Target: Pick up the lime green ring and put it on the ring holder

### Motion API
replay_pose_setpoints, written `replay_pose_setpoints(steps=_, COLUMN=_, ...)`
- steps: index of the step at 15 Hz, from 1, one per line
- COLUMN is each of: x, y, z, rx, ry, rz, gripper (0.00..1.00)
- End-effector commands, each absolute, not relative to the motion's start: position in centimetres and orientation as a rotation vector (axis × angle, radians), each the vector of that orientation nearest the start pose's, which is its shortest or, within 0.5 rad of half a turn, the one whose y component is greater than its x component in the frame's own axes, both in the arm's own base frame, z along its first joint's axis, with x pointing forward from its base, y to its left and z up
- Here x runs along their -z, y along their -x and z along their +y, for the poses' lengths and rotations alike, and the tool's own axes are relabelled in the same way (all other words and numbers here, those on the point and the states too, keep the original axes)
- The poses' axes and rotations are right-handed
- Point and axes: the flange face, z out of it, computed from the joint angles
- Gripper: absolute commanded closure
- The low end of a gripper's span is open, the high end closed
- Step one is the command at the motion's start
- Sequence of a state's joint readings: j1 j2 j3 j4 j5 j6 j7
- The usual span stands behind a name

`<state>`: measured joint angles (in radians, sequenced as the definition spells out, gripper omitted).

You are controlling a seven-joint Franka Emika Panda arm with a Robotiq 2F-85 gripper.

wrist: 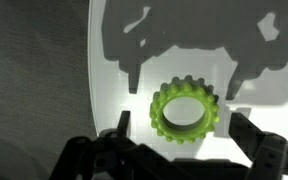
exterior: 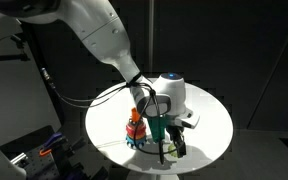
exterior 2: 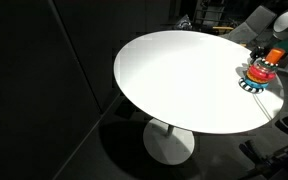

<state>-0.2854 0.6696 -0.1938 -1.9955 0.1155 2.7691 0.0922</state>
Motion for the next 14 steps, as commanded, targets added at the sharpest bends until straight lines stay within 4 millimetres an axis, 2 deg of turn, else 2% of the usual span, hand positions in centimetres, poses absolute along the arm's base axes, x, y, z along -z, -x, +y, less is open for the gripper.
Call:
replay_pose_setpoints(steps=1, x=-13.1, y=-54.2, z=-28.4, rx=0.219, ry=3.056, rz=1.033, gripper=0.00)
replay_pose_setpoints(steps=14, x=-11.8, y=-54.3, z=-28.1, rx=0.241, ry=3.057, rz=1.033, gripper=0.00)
